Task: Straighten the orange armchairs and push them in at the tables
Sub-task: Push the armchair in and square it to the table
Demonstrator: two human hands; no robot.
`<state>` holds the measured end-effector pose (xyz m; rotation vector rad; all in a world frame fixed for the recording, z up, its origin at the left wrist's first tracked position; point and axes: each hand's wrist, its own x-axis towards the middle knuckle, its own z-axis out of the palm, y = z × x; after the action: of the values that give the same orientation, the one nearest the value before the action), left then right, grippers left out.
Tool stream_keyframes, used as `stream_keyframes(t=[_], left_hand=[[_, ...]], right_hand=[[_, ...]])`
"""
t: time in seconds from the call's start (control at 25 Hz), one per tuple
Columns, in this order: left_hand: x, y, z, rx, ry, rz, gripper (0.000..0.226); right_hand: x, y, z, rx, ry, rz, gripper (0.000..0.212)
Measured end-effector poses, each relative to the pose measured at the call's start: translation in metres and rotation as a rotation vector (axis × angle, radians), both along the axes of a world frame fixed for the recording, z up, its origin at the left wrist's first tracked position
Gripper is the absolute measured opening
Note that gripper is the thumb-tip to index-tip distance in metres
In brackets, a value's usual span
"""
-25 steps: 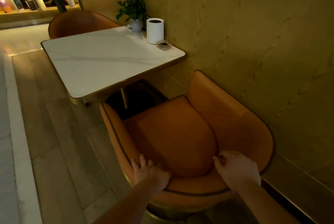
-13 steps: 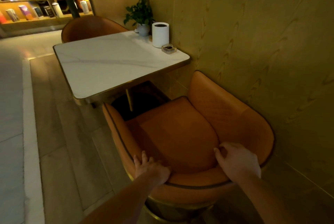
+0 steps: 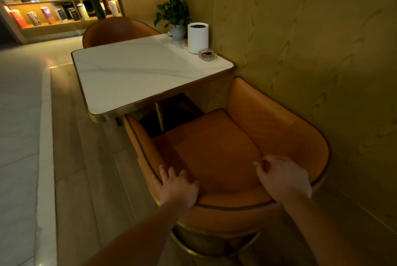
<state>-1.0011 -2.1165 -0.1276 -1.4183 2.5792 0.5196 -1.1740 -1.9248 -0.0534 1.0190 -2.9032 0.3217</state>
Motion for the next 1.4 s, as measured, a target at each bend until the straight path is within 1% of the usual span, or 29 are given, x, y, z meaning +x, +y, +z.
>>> stream_keyframes(t=[0.16,0.36,0.52,0.6,0.68,0.8,0.96,1.08,1.16,1.2,1.24,1.28,1.36,1.4], left_hand=[[-0.008,-0.010,0.001,0.016,-0.022,0.048,0.070],[-0.014,-0.019,0.001,0.022,-0.039,0.046,0.072],[-0.017,-0.025,0.001,0.083,-0.155,-0.005,0.076],[-0.020,-0.025,0.001,0.098,-0.182,-0.005,0.077],[-0.025,-0.026,-0.001,0.097,-0.155,0.010,0.075],[-0.030,-0.026,-0.002,0.083,-0.107,0.032,0.074],[-0.031,-0.026,-0.005,0.070,-0.088,0.050,0.073],[-0.032,-0.024,-0.003,0.062,-0.098,0.078,0.072],[-0.036,-0.023,-0.001,0.067,-0.106,0.099,0.072],[-0.037,-0.023,0.000,0.073,-0.111,0.106,0.072],[-0.037,-0.023,0.001,0.075,-0.119,0.110,0.073],[-0.037,-0.023,0.001,0.073,-0.127,0.112,0.074],[-0.039,-0.024,-0.001,0.072,-0.150,0.109,0.076],[-0.040,-0.024,-0.001,0.079,-0.175,0.105,0.078]], right_hand=[[-0.009,-0.012,-0.003,-0.015,0.016,0.006,0.034],[-0.017,-0.022,-0.001,0.006,0.011,0.052,0.034],[-0.021,-0.025,0.004,0.019,0.013,0.081,0.036],[-0.023,-0.025,0.004,0.012,0.000,0.084,0.038],[-0.030,-0.026,0.000,-0.001,-0.004,0.086,0.039],[-0.040,-0.028,-0.007,-0.031,0.041,0.105,0.036],[-0.044,-0.027,-0.006,-0.029,0.043,0.127,0.035],[-0.043,-0.026,-0.004,-0.082,-0.030,0.125,0.033],[-0.051,-0.026,0.000,-0.148,-0.158,0.121,0.031],[-0.059,-0.025,0.003,-0.165,-0.214,0.114,0.034],[-0.071,-0.023,0.005,-0.143,-0.233,0.103,0.038],[-0.086,-0.021,0.004,-0.069,-0.203,0.084,0.042],[-0.125,-0.018,0.004,0.183,-0.094,0.006,0.051],[-0.143,-0.019,0.003,0.291,-0.070,-0.053,0.057]])
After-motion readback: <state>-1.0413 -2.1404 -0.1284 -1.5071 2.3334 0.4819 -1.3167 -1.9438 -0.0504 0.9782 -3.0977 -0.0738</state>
